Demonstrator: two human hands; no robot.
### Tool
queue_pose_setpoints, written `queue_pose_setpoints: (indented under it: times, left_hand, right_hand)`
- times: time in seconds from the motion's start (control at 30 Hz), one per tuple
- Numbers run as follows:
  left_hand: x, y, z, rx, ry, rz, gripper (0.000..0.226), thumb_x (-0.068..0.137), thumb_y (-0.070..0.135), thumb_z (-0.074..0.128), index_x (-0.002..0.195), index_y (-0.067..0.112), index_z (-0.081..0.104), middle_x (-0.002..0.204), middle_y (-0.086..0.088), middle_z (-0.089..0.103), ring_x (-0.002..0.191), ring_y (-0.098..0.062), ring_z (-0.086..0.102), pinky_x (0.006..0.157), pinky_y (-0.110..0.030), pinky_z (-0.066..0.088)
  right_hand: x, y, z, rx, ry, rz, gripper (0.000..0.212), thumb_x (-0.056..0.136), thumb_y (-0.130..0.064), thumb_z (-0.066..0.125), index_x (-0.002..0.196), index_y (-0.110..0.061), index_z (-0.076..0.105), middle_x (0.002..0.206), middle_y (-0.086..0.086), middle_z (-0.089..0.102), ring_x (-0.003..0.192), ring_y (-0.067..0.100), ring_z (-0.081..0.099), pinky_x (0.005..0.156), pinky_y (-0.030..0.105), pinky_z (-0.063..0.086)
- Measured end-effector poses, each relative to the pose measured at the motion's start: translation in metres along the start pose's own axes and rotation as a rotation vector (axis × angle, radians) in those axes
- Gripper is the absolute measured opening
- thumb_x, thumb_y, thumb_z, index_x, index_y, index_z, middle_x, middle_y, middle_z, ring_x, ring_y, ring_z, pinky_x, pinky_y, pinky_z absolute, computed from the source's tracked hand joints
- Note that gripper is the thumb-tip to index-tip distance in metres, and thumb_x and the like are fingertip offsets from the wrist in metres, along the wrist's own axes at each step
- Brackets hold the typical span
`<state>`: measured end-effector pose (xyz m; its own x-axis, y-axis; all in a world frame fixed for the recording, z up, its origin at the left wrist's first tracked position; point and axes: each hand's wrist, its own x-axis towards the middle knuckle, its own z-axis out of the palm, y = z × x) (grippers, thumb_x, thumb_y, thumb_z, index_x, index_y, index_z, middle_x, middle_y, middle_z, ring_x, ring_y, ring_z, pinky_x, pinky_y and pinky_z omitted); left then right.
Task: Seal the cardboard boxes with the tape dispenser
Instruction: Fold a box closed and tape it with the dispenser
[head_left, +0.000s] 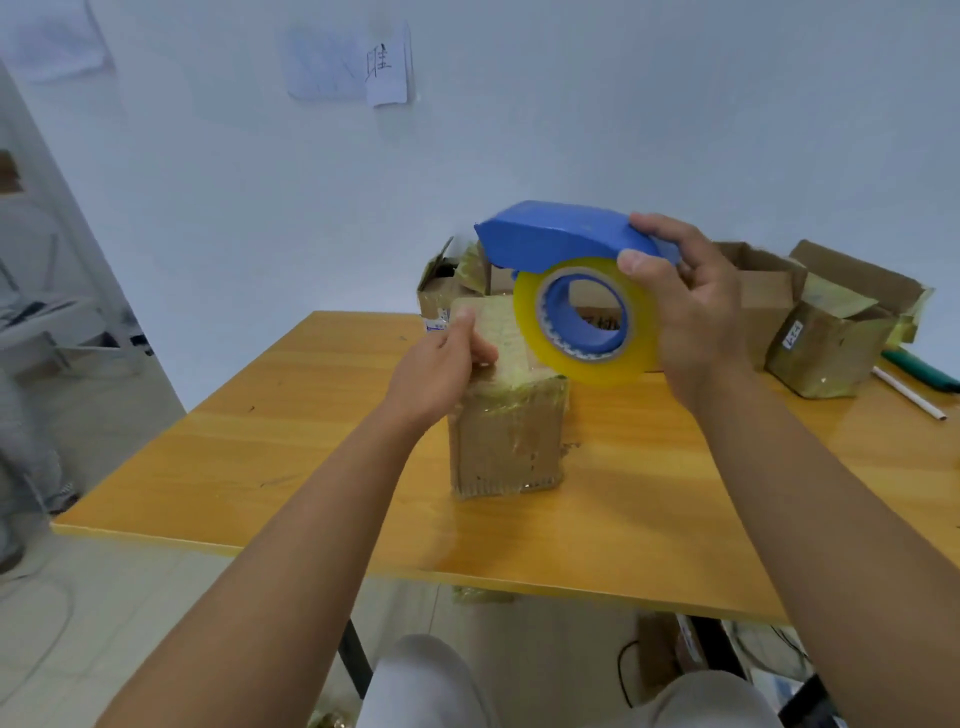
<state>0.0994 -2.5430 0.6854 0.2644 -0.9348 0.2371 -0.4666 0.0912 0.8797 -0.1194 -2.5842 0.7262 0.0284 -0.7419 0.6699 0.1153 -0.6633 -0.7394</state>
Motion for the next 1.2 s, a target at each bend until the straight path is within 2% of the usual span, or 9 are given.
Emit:
queue_pose_setpoints:
  times: [0.1, 0.17, 0.33, 0.57, 0.63, 0.73, 0.93, 1.03, 1.2]
  left_hand:
    - [0.012, 0.016, -0.007, -0.259, -0.054, -0.192, 0.070, 0.100, 0.066, 0.022, 0.091, 0.018, 0.072, 0.082, 0.005, 0.077, 0.080, -0.006, 0.072, 0.075, -0.024, 0.042]
    - [0.016, 0.021, -0.013, -0.404, -0.072, -0.228, 0.059, 0.099, 0.064, 0.035, 0.096, 0.019, 0.072, 0.082, 0.005, 0.076, 0.084, -0.013, 0.073, 0.083, -0.030, 0.051]
    - [0.016, 0.023, -0.017, -0.463, -0.064, -0.182, 0.020, 0.096, 0.031, 0.059, 0.088, 0.017, 0.071, 0.077, 0.005, 0.074, 0.078, -0.012, 0.072, 0.083, -0.033, 0.054]
    - [0.020, 0.028, -0.021, -0.650, -0.036, -0.251, 0.019, 0.096, 0.027, 0.048, 0.089, 0.017, 0.063, 0.096, -0.005, 0.070, 0.085, -0.018, 0.075, 0.078, -0.034, 0.040]
    - [0.019, 0.028, -0.021, -0.622, -0.072, -0.241, 0.020, 0.096, 0.033, 0.055, 0.098, 0.018, 0.068, 0.089, 0.000, 0.070, 0.084, -0.014, 0.075, 0.074, -0.028, 0.045]
    - [0.016, 0.026, -0.022, -0.581, -0.082, -0.233, 0.013, 0.094, 0.020, 0.062, 0.088, 0.016, 0.072, 0.074, 0.004, 0.072, 0.076, -0.011, 0.074, 0.062, -0.019, 0.050]
    - [0.014, 0.021, -0.030, -0.510, 0.012, -0.237, 0.009, 0.090, 0.007, 0.063, 0.092, 0.010, 0.072, 0.079, 0.000, 0.072, 0.078, -0.011, 0.070, 0.087, -0.034, 0.049]
    - [0.007, 0.022, -0.031, -0.460, 0.056, -0.203, 0.009, 0.091, 0.006, 0.063, 0.090, 0.008, 0.072, 0.076, -0.003, 0.069, 0.076, -0.012, 0.065, 0.080, -0.029, 0.054]
    - [-0.002, 0.023, -0.040, -0.494, 0.119, -0.179, 0.016, 0.098, 0.011, 0.059, 0.086, 0.009, 0.070, 0.063, 0.003, 0.065, 0.064, -0.006, 0.063, 0.068, -0.021, 0.056]
  right_hand:
    - [0.008, 0.012, 0.009, 0.035, -0.118, 0.070, 0.026, 0.086, -0.030, 0.066, 0.111, -0.029, 0.070, 0.112, -0.016, 0.067, 0.100, 0.002, 0.066, 0.081, 0.020, 0.053]
    - [0.009, 0.019, 0.009, 0.031, -0.184, 0.079, 0.026, 0.084, -0.034, 0.068, 0.109, -0.034, 0.071, 0.111, -0.021, 0.069, 0.104, 0.003, 0.065, 0.083, 0.020, 0.053]
    - [0.012, 0.022, 0.005, 0.032, -0.233, 0.065, 0.033, 0.080, -0.045, 0.066, 0.111, -0.037, 0.071, 0.115, -0.023, 0.068, 0.112, 0.005, 0.063, 0.087, 0.021, 0.052]
    - [0.014, 0.025, 0.001, 0.049, -0.238, 0.106, 0.031, 0.086, -0.036, 0.064, 0.116, -0.031, 0.069, 0.118, -0.015, 0.067, 0.111, 0.013, 0.064, 0.089, 0.029, 0.054]
    - [0.014, 0.024, 0.002, 0.059, -0.240, 0.114, 0.037, 0.081, -0.043, 0.065, 0.115, -0.032, 0.069, 0.119, -0.012, 0.067, 0.111, 0.018, 0.065, 0.089, 0.032, 0.055]
    - [0.014, 0.023, 0.002, 0.072, -0.257, 0.117, 0.037, 0.079, -0.046, 0.065, 0.114, -0.036, 0.070, 0.119, -0.012, 0.068, 0.112, 0.019, 0.065, 0.092, 0.036, 0.055]
    - [0.017, 0.014, 0.000, 0.006, -0.353, 0.120, 0.031, 0.091, -0.040, 0.062, 0.121, -0.041, 0.065, 0.116, -0.029, 0.066, 0.106, 0.000, 0.064, 0.080, 0.018, 0.054]
    - [0.024, 0.006, -0.002, -0.021, -0.377, 0.114, 0.027, 0.095, -0.027, 0.064, 0.119, -0.038, 0.067, 0.120, -0.017, 0.067, 0.106, 0.012, 0.067, 0.082, 0.030, 0.058]
    - [0.036, -0.018, -0.018, -0.035, -0.418, 0.085, 0.025, 0.088, -0.029, 0.070, 0.110, -0.040, 0.073, 0.112, -0.010, 0.073, 0.096, 0.013, 0.072, 0.077, 0.021, 0.056]
